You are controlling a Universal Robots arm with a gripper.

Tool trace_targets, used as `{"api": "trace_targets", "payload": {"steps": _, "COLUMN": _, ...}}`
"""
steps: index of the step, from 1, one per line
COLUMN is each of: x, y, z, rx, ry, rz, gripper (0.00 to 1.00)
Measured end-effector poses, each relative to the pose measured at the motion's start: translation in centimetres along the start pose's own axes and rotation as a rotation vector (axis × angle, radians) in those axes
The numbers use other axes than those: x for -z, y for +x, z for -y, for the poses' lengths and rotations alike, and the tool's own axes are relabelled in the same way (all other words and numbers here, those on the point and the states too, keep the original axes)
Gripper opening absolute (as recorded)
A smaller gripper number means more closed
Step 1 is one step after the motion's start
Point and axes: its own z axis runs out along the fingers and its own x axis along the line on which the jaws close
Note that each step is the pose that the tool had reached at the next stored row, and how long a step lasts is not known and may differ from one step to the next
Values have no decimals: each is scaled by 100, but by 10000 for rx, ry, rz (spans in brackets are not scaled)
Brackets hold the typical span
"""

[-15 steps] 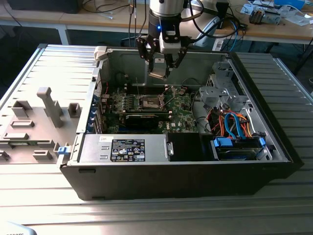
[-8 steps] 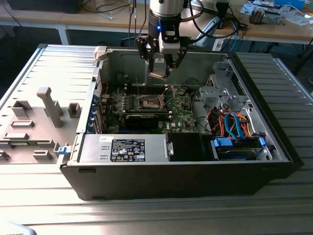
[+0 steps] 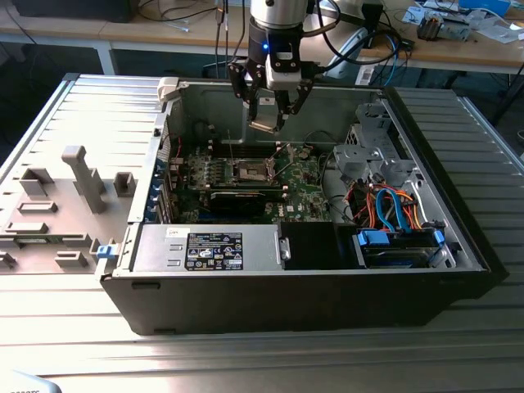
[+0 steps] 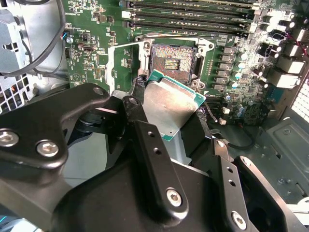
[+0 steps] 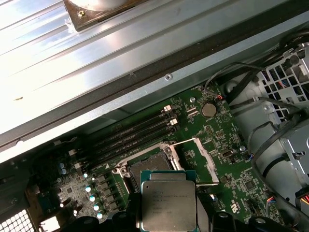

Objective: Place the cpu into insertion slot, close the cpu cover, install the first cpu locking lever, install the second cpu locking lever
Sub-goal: 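Place the cpu into insertion slot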

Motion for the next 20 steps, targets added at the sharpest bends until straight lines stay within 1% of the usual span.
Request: {"api": "trace_targets", "payload": {"steps": 20, "x": -10, "y": 0, "z": 0, "rx": -143, "ry": -1, "rz": 2, "gripper": 54}}
